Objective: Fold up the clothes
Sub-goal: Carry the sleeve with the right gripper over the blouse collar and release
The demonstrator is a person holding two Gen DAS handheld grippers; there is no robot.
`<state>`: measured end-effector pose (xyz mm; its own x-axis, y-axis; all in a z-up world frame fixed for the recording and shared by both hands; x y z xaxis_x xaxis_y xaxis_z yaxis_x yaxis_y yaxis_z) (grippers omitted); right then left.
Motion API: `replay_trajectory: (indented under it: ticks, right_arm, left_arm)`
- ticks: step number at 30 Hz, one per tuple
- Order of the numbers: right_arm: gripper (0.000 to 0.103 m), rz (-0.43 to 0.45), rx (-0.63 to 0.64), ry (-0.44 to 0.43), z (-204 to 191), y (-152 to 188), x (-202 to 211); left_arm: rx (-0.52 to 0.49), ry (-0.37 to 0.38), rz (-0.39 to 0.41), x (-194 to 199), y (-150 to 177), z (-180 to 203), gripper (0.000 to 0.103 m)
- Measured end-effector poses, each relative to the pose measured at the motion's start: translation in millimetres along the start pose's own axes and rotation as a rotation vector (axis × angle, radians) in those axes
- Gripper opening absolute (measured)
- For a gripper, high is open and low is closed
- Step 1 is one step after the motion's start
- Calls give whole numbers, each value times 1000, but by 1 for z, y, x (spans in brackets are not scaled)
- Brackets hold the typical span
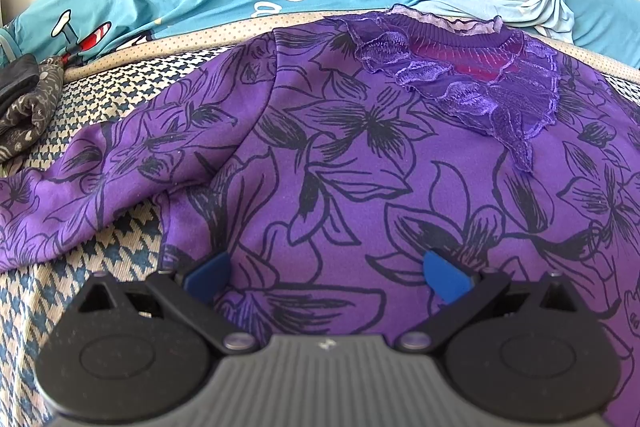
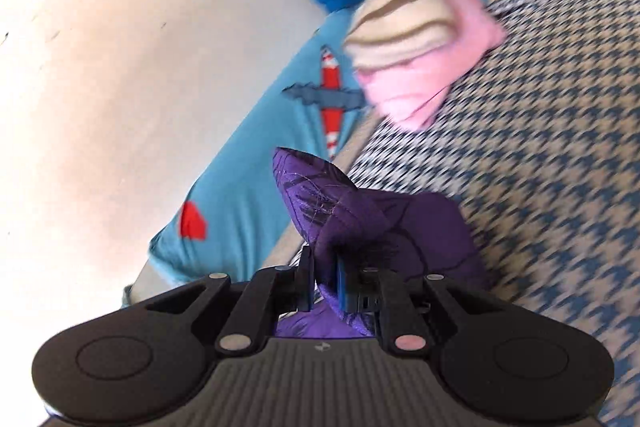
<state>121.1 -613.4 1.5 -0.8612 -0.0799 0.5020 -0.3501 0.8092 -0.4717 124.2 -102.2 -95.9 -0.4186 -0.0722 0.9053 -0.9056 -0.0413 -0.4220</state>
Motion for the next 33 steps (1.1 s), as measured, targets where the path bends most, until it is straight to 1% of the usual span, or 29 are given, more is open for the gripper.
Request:
replay_trajectory:
  ticks: [11, 16, 26, 31, 33]
  right_arm:
    - [12, -109, 76, -125, -71, 44, -45]
    - [12, -162, 120, -168, -98, 71, -61]
    - [12, -252, 259, -196, -141, 123, -81]
    - [12, -286, 340, -201, -159, 145, -89]
    - [12, -316, 370, -216, -167, 157, -92]
  left_arm:
    - [-7, 14, -16, 2, 0, 0, 103]
    - [3, 41, -32, 4, 0, -3, 103]
    - [46, 104, -32, 10, 0, -15, 103]
    - [49, 118, -32, 11, -1, -16, 103]
    - [50, 122, -33, 11, 0, -17, 103]
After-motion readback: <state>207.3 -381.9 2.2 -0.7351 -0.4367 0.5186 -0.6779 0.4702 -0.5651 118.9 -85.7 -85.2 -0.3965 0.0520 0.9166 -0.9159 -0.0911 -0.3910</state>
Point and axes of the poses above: each gripper's, at about its wrist camera, not at the fingertips, and x roughly against the way its jaws point, z to its right, y to its underside, the point moved 9 cm from there along -x, roughly the way its jaws point, and after that the axes turned 14 degrees about -z, right-handed, at the moved point
